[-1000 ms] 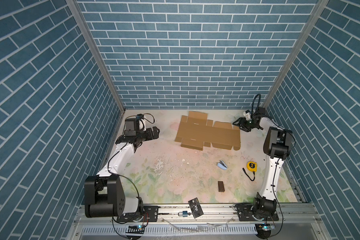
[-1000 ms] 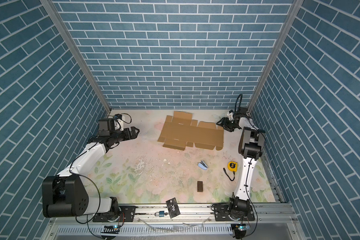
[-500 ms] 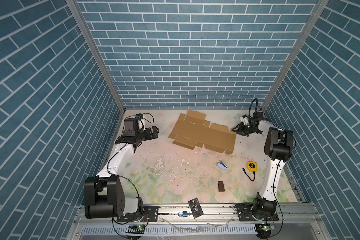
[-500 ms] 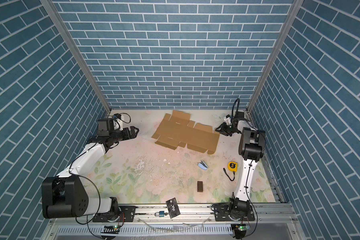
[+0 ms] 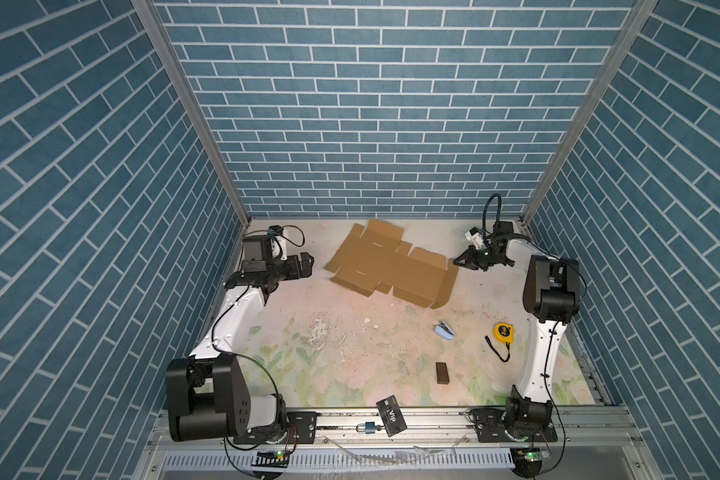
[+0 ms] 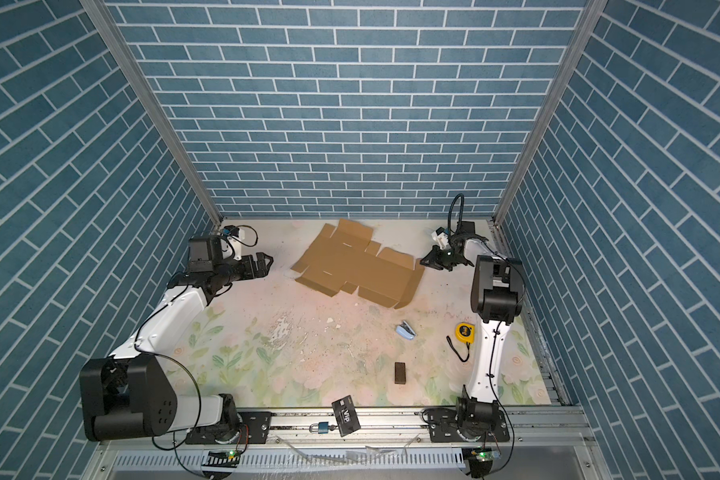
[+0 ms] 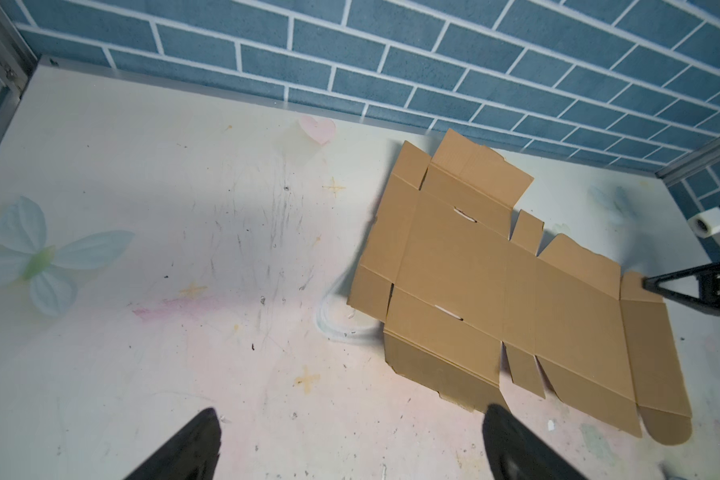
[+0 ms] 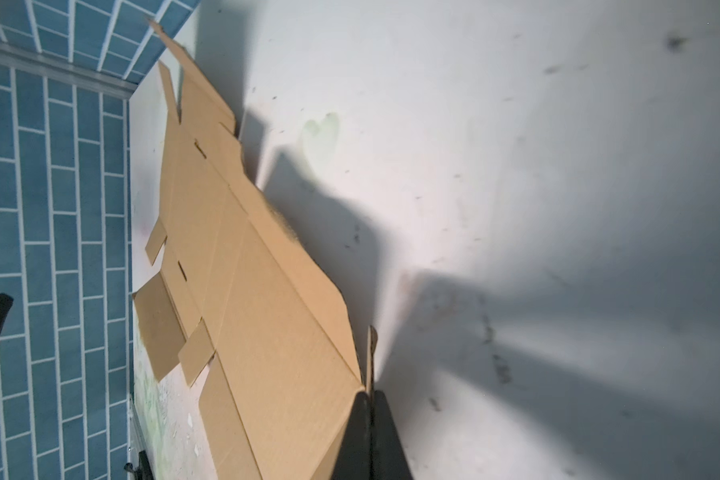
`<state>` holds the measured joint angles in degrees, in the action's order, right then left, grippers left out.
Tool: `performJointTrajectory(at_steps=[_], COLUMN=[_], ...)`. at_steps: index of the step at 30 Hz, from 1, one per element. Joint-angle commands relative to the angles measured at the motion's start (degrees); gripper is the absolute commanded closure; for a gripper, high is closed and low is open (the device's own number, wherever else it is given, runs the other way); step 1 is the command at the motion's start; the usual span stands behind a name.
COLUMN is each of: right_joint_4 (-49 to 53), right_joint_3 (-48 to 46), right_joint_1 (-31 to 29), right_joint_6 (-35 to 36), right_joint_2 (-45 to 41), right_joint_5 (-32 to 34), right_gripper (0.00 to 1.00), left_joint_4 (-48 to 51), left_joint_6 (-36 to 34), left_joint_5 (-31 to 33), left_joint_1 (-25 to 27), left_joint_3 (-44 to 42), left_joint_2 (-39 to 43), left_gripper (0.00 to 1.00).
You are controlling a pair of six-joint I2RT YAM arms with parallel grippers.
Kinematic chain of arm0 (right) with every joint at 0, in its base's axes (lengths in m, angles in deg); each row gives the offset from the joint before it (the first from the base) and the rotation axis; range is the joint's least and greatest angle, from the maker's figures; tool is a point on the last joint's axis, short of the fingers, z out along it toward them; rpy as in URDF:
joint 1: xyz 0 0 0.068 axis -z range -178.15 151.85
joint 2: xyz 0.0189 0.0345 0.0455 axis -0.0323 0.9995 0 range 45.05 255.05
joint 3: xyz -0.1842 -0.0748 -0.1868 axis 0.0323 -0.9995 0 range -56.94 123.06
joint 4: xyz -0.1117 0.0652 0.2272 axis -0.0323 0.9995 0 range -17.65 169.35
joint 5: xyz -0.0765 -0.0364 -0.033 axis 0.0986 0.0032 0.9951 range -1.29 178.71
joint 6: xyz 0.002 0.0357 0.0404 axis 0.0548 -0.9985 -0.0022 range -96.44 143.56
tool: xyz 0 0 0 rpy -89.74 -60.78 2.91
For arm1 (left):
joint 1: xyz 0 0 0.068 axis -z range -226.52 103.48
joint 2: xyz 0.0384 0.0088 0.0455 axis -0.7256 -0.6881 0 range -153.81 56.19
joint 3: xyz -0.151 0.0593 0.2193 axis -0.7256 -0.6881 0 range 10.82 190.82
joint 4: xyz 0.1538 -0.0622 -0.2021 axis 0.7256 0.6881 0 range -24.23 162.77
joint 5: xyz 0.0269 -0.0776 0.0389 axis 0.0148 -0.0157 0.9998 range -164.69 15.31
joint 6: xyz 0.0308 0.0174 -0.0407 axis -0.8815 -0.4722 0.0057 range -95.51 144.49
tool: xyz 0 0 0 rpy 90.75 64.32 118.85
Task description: Fold the paper box
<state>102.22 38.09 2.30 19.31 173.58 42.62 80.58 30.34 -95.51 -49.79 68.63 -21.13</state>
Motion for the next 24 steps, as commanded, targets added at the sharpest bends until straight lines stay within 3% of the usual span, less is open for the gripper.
performJointTrajectory(at_steps=[1,6,9,13,20,24], right_joint_4=[-0.44,-2.69,-1.27,4.77,2.08,0.59], right_joint_3=[-2.84,-10.66,-14.32,-14.43,-10.79,-7.00], right_joint_1=[-2.51,-5.76,-7.48,-8.38,-9.42,-9.88], right_joint_6=[2.31,0.80,4.25,10.25,6.79,1.55], right_joint_2=[-5.27,-10.53,-13.18,-12.96,-10.26,-8.58], right_joint_5=[-4.16,-6.51,-6.62,-4.89,-2.16,2.97], right_gripper=[1.00,1.00,1.00,1.00,1.00,0.81], left_joint_4=[4.66,8.57,10.35,12.27,19.55,22.67], left_joint_6=[-7.46,-11.85,-12.70,-13.08,-12.72,-9.76], left_joint_5=[0.33,0.80,0.31,-0.59,-0.17,0.71], left_joint_1=[-0.34,-0.32,-0.33,-0.33,-0.34,-1.09], left_joint_3=[4.56,8.04,9.08,8.67,8.29,6.28], left_joint_2=[-0.29,-2.23,-3.75,-4.48,-6.62,-7.00], left_gripper=[0.00,0.01,0.00,0.00,0.01,0.00])
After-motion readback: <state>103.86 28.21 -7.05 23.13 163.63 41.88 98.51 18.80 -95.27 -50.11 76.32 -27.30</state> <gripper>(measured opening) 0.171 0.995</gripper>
